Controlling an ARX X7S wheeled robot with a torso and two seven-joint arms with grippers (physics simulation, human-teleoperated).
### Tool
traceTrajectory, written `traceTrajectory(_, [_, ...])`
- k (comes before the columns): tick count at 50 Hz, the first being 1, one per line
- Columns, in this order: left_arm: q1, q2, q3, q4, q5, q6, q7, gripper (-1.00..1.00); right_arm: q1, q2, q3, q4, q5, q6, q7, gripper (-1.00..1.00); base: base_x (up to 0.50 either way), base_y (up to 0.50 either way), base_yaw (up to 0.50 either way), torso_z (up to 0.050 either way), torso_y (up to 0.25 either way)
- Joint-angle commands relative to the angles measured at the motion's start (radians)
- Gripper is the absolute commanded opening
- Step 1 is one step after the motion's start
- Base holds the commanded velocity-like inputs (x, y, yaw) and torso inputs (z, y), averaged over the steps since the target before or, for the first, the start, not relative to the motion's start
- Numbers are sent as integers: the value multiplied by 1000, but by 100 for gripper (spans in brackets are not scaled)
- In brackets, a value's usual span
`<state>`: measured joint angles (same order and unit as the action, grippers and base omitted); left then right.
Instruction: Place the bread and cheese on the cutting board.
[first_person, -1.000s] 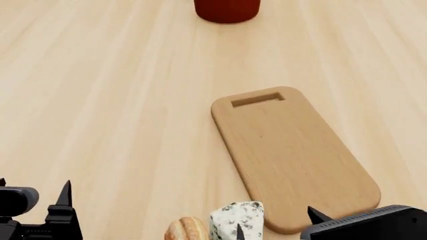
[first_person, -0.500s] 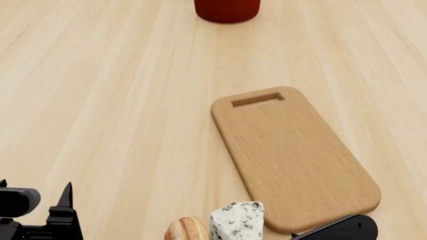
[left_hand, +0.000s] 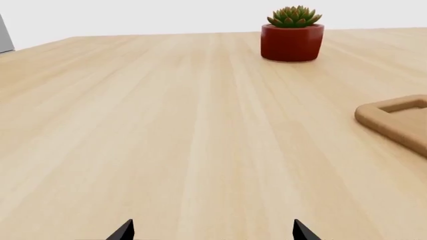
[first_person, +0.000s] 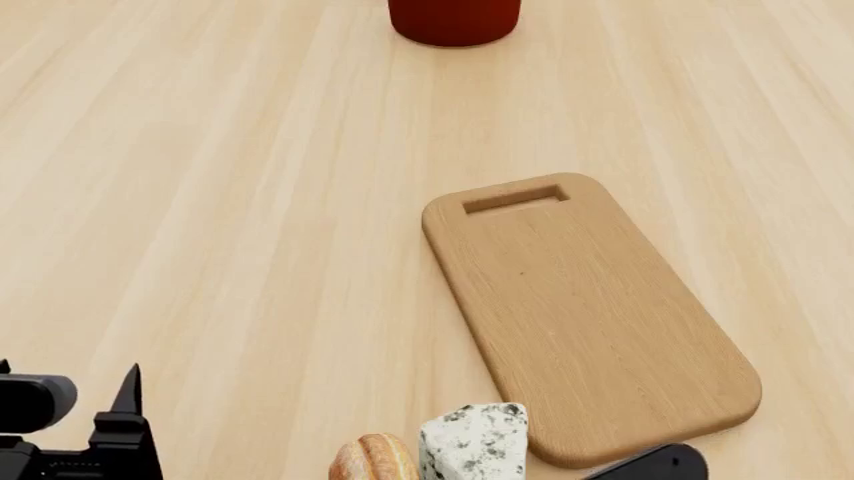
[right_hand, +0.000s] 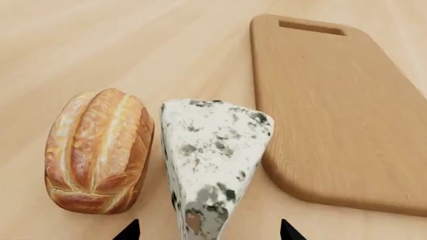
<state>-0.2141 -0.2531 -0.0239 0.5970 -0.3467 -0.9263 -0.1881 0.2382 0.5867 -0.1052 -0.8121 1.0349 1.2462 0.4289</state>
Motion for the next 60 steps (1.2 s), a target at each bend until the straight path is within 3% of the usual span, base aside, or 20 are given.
traceTrajectory(1, [12, 4, -11, 15, -18, 25, 22, 100, -31, -1, -30, 31, -67, -56, -48, 100, 0, 0, 0, 0, 0])
traceTrajectory(17, [13, -2, -6, 3, -20, 35, 17, 100, -27, 4, -74, 57, -118, -104, -74, 100, 0, 0, 0, 0, 0])
traceTrajectory(18, [13, -2, -5, 4, -21, 35, 17, 100, -25, 7, -68, 40, -114, -97, -61, -100, 0, 0, 0, 0, 0])
traceTrajectory(41, [24, -8, 13, 12, -28, 37, 6, 100, 76, 27, 88, -100, 107, 20, 124, -100, 0, 0, 0, 0, 0])
traceTrajectory(53, [16, -12, 6, 3, -37, 39, 2, 100, 336, 21, 87, 106, 148, 67, 114, -100, 0, 0, 0, 0, 0])
traceTrajectory(60, [13, -15, 8, -15, -36, 54, 4, 100, 464, 28, -69, 343, -77, -82, -84, -100, 0, 0, 0, 0, 0])
